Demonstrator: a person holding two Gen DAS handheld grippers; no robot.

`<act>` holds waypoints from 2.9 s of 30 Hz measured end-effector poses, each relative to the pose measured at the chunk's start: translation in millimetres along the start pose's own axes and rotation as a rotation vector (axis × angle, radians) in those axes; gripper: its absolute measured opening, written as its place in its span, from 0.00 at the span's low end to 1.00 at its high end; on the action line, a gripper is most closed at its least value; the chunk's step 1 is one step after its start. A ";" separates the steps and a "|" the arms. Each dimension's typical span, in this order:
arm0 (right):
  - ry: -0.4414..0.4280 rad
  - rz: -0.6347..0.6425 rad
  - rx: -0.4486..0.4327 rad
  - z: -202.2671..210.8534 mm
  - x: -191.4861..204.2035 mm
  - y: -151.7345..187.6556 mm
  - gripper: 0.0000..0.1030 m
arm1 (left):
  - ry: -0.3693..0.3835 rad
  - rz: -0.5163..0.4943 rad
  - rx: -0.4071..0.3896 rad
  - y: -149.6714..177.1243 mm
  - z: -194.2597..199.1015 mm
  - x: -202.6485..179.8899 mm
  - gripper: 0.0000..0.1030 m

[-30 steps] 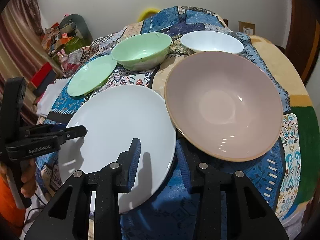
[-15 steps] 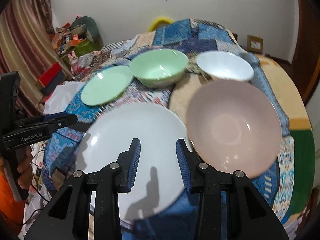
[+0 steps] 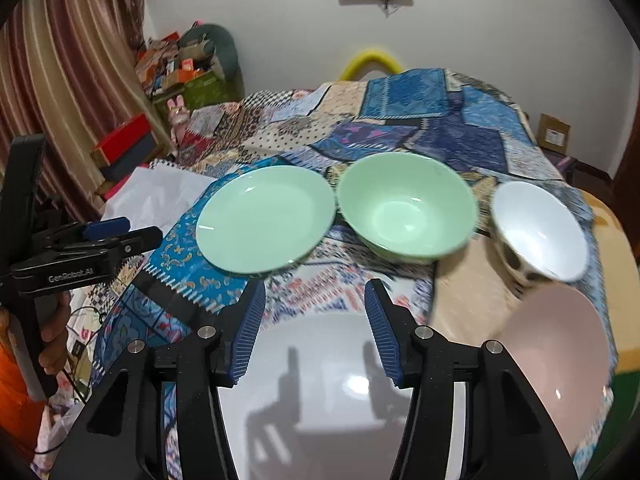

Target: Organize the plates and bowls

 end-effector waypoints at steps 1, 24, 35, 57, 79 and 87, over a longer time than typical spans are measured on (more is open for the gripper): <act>-0.008 0.003 0.015 -9.4 0.9 -3.1 0.47 | -0.002 0.005 0.005 -2.7 -5.4 4.0 0.73; -0.074 -0.024 0.219 -111.0 4.4 -12.3 0.31 | 0.067 0.030 0.143 -31.1 -118.4 29.3 0.32; -0.079 -0.046 0.229 -120.2 2.6 -15.2 0.31 | 0.078 0.009 0.140 -30.8 -116.8 29.6 0.32; -0.208 0.099 0.281 -97.2 61.2 11.2 0.31 | 0.039 0.064 0.177 55.1 -42.7 71.3 0.32; -0.178 0.116 0.276 -127.1 58.4 -6.2 0.30 | 0.053 0.100 0.152 43.6 -52.5 70.3 0.34; -0.179 0.094 0.253 -106.9 53.2 -0.1 0.29 | 0.054 0.078 0.128 46.8 -34.2 58.8 0.34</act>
Point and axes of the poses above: each gripper's, at about its wrist camera, not at the fingertips, and z roughly against the way its jaws point, x to its left, y to its underside, the point moved 5 cm from there along -z, roughly the way its jaws point, and after that the axes turned 11 degrees about z, right-handed, at the moved point
